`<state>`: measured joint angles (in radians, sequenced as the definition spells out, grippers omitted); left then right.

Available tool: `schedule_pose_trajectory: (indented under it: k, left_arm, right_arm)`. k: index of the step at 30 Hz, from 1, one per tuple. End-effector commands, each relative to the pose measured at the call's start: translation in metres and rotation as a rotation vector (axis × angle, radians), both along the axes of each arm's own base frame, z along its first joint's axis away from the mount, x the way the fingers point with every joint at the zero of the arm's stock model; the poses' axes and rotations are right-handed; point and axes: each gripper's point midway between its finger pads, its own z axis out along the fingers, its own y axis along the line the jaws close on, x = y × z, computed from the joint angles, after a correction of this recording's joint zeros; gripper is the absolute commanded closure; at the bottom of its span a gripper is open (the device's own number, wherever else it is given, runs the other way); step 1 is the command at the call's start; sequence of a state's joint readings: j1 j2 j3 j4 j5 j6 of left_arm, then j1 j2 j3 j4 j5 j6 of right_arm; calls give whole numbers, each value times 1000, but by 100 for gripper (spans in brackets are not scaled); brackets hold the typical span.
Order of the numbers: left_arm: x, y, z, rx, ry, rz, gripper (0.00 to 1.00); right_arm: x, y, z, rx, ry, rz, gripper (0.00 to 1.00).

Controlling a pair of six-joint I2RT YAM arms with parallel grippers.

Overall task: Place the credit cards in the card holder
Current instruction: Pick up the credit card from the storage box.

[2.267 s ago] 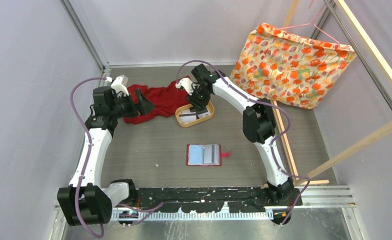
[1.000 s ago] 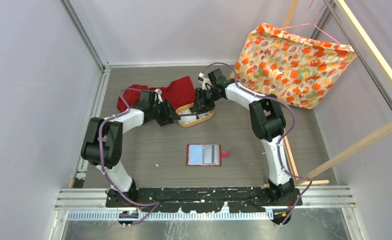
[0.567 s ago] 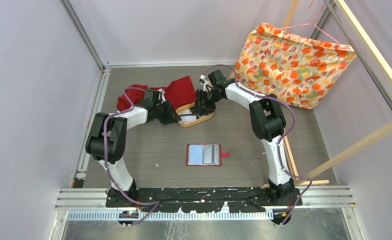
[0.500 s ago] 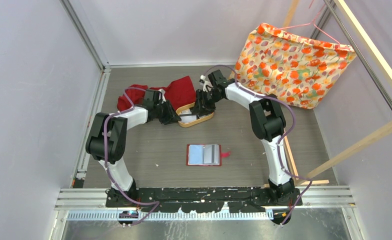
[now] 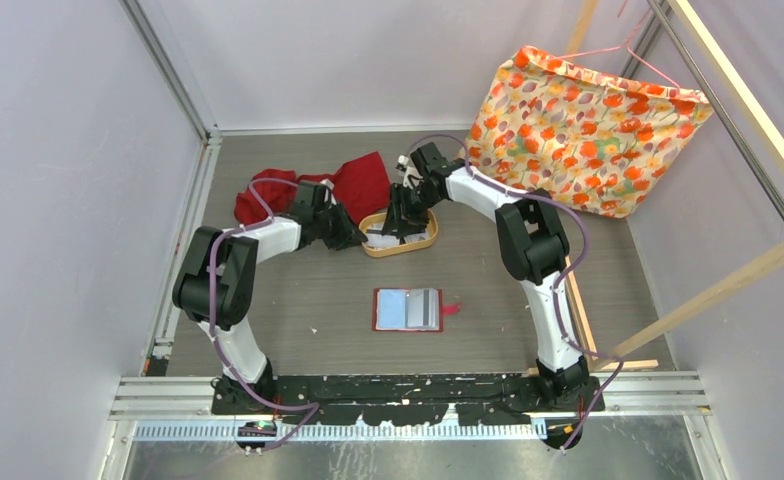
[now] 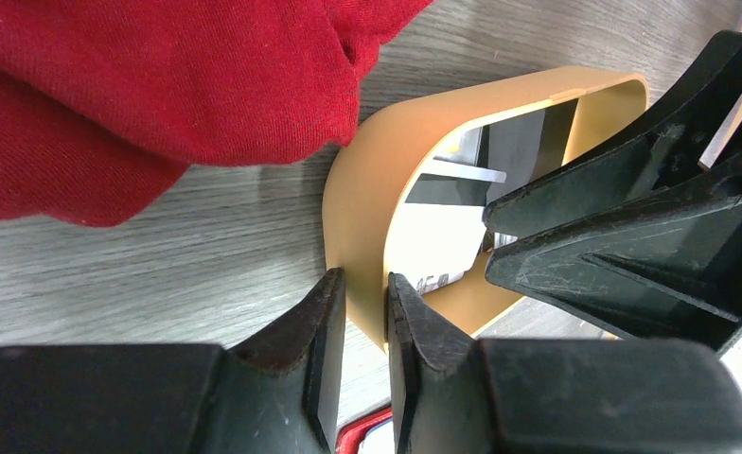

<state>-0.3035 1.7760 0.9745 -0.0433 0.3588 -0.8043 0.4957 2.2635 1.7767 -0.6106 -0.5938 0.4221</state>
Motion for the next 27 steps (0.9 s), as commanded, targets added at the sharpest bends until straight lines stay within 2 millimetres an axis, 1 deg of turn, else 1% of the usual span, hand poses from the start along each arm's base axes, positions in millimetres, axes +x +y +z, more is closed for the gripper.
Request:
schedule_pose_trajectory:
  k: [1, 6, 8, 15, 21, 27]
  left_arm:
    - [-3, -4, 9, -4, -27, 6, 78]
    - [-3, -1, 8, 8, -21, 37, 78]
    - [-2, -1, 7, 8, -18, 55, 79]
    - [-4, -3, 7, 3, -16, 81, 83]
    - [-5, -4, 8, -6, -14, 90, 85]
    - [-8, -7, 8, -11, -8, 88, 85]
  right_arm:
    - [6, -1, 29, -10, -59, 5, 49]
    - [-2, -3, 42, 2, -61, 12, 49]
    - [-3, -5, 41, -6, -56, -2, 49]
    - [-3, -11, 31, -52, -37, -34, 49]
    - [-5, -16, 30, -76, -24, -58, 49]
    - [-4, -14, 13, -85, 9, -66, 49]
